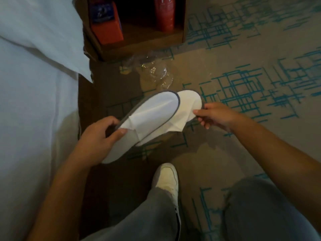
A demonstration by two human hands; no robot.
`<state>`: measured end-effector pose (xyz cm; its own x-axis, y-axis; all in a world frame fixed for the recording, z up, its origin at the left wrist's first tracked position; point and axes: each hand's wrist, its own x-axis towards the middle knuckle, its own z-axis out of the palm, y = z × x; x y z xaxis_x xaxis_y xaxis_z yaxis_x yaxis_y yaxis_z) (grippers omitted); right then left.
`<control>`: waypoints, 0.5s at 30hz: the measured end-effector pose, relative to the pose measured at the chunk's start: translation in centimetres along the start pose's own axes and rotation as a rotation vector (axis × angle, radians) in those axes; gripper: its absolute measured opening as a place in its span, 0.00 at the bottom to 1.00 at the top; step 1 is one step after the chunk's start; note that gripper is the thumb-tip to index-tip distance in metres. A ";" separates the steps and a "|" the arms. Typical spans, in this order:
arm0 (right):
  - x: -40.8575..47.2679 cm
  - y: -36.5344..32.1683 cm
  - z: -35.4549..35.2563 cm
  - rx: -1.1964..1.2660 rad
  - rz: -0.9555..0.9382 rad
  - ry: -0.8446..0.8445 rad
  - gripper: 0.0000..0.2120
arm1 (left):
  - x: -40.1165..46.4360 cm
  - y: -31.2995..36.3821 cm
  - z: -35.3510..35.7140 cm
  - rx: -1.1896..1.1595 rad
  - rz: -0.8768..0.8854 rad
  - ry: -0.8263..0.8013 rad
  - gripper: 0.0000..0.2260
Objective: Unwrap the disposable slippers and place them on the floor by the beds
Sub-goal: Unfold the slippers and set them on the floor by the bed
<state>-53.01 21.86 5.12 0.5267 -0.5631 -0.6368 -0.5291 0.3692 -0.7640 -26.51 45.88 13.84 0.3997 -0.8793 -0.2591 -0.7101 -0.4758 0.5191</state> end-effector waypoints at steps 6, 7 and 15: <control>3.3 4.6 -0.5 0.023 0.142 0.158 0.10 | -0.5 -2.0 3.4 -0.043 -0.120 -0.001 0.13; 3.7 4.9 -0.3 0.031 0.159 0.154 0.10 | -0.6 -2.1 3.6 -0.055 -0.114 -0.027 0.15; 7.2 4.9 2.4 0.032 0.193 0.163 0.12 | -0.6 -3.7 4.6 -0.126 -0.051 -0.208 0.16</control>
<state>-50.22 21.41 -3.49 0.3024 -0.5911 -0.7478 -0.5867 0.5029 -0.6348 -26.79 48.03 8.33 0.2964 -0.8461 -0.4431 -0.6090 -0.5248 0.5947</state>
